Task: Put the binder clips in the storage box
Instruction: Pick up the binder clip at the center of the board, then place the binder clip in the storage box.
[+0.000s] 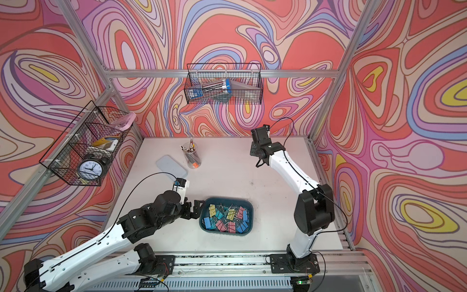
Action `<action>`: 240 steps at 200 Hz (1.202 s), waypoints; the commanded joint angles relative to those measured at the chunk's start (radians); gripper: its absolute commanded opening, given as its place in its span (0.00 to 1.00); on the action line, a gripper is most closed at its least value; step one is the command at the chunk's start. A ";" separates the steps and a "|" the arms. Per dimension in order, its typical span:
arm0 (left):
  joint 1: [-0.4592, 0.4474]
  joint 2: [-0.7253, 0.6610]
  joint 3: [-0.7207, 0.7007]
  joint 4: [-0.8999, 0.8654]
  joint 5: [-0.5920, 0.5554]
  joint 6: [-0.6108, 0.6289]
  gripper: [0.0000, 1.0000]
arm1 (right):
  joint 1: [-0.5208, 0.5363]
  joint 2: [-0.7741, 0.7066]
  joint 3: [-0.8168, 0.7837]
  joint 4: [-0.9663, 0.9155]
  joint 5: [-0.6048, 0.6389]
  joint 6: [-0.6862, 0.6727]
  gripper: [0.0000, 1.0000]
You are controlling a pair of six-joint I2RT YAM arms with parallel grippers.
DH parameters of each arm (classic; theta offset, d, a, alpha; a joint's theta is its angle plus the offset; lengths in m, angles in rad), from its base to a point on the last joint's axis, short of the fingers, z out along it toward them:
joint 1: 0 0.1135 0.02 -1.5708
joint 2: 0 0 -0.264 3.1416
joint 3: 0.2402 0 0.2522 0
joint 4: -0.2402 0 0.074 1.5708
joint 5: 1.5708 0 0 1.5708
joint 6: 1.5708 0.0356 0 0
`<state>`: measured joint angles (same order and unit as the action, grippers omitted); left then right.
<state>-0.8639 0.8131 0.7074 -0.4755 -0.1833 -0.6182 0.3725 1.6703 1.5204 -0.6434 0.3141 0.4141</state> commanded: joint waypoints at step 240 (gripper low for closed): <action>0.004 0.010 -0.013 0.056 0.014 -0.010 0.99 | 0.711 -0.479 -0.720 -0.135 -0.147 0.529 0.00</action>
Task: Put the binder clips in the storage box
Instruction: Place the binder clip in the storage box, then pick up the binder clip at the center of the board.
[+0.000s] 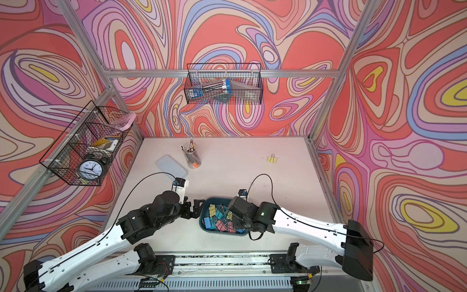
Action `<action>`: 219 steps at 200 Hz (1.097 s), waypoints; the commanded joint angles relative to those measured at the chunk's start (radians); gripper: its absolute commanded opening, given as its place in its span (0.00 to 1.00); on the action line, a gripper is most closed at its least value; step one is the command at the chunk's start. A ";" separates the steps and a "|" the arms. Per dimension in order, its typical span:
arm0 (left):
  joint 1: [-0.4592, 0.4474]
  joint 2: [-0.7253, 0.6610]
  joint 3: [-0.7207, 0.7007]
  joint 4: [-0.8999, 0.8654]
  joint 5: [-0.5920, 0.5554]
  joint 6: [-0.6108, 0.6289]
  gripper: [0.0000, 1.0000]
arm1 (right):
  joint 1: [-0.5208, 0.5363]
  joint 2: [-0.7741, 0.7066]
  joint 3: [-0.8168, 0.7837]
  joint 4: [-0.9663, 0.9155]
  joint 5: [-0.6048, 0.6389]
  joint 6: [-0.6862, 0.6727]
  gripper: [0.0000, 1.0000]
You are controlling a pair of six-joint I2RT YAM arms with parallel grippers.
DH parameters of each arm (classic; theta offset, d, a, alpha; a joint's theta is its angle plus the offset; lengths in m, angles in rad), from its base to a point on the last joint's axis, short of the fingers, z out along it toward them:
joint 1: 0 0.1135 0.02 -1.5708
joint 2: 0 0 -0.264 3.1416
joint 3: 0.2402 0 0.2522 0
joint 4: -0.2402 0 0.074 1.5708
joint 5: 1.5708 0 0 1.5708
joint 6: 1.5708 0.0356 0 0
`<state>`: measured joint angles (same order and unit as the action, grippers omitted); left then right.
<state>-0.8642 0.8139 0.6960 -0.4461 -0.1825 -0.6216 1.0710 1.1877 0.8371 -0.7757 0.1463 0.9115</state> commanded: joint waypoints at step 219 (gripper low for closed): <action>0.005 0.004 0.004 0.005 -0.001 0.023 0.99 | -0.419 0.146 0.376 0.060 0.244 -0.376 0.44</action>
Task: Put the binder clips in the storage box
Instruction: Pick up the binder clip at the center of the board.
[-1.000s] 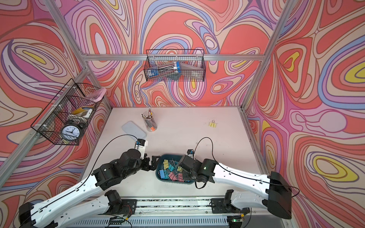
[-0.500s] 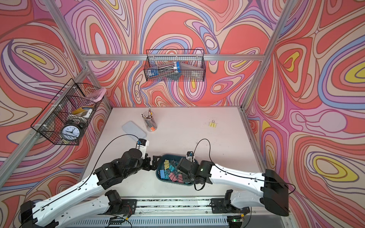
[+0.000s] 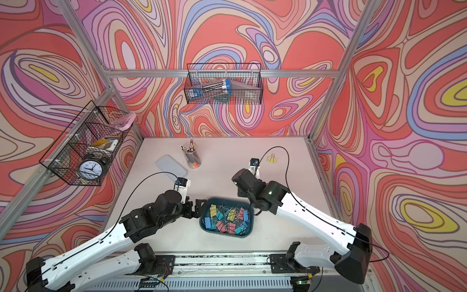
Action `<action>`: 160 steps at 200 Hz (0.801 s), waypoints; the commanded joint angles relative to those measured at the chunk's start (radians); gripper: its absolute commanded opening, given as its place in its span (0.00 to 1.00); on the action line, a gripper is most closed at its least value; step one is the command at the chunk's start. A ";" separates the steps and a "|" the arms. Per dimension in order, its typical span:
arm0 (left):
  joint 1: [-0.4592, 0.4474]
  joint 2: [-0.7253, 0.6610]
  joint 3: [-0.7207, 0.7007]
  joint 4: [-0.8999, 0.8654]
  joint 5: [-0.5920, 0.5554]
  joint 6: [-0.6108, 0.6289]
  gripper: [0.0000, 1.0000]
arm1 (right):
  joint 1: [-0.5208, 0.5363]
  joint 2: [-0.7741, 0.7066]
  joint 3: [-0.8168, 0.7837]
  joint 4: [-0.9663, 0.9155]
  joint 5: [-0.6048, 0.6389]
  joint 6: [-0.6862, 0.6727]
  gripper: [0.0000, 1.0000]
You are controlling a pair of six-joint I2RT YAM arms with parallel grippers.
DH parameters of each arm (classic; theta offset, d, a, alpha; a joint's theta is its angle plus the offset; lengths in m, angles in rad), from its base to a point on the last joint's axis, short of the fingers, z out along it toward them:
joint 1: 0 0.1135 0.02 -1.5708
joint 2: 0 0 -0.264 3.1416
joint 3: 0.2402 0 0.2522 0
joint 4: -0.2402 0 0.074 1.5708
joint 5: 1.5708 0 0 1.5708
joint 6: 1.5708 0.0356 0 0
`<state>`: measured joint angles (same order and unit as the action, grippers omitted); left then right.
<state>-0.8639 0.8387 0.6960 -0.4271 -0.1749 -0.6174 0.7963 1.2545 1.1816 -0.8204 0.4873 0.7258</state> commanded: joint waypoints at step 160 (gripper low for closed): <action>0.004 0.059 0.056 -0.027 0.011 0.020 0.99 | -0.872 0.786 0.317 0.554 -0.742 -0.241 0.57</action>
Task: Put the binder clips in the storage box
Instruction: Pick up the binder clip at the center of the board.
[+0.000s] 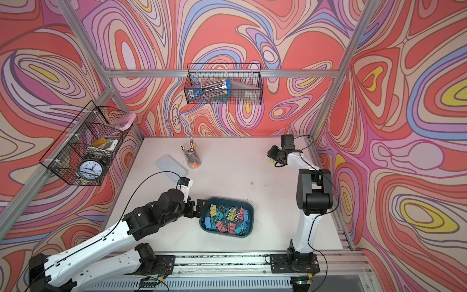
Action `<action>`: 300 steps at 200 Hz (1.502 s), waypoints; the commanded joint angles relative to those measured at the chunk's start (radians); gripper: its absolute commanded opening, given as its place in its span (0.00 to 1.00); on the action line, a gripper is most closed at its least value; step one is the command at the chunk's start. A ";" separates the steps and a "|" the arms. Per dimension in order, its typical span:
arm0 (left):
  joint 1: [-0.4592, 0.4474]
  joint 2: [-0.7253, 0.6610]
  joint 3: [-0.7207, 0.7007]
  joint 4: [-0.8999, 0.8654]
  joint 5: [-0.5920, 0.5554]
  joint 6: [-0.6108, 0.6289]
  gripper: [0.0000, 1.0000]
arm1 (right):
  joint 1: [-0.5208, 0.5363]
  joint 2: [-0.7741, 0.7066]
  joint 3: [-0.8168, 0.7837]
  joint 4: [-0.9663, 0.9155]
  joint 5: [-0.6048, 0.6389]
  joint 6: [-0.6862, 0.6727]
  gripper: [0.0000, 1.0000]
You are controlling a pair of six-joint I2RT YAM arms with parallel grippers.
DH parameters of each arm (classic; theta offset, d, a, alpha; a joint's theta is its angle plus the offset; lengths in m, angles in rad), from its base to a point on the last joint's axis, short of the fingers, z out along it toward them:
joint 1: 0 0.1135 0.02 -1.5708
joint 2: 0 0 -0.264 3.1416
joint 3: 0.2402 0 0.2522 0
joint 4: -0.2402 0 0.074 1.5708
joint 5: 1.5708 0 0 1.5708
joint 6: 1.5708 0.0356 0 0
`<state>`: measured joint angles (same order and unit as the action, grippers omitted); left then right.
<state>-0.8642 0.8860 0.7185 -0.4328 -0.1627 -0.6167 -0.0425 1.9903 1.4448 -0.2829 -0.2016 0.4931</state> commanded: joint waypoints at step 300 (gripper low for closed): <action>0.004 -0.060 0.018 -0.051 -0.038 0.002 0.99 | -0.041 -0.018 0.118 -0.054 -0.134 0.014 0.00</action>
<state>-0.8642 0.8551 0.7246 -0.4511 -0.1791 -0.6209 -0.0860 2.1296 1.6295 -0.3855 -0.3244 0.4759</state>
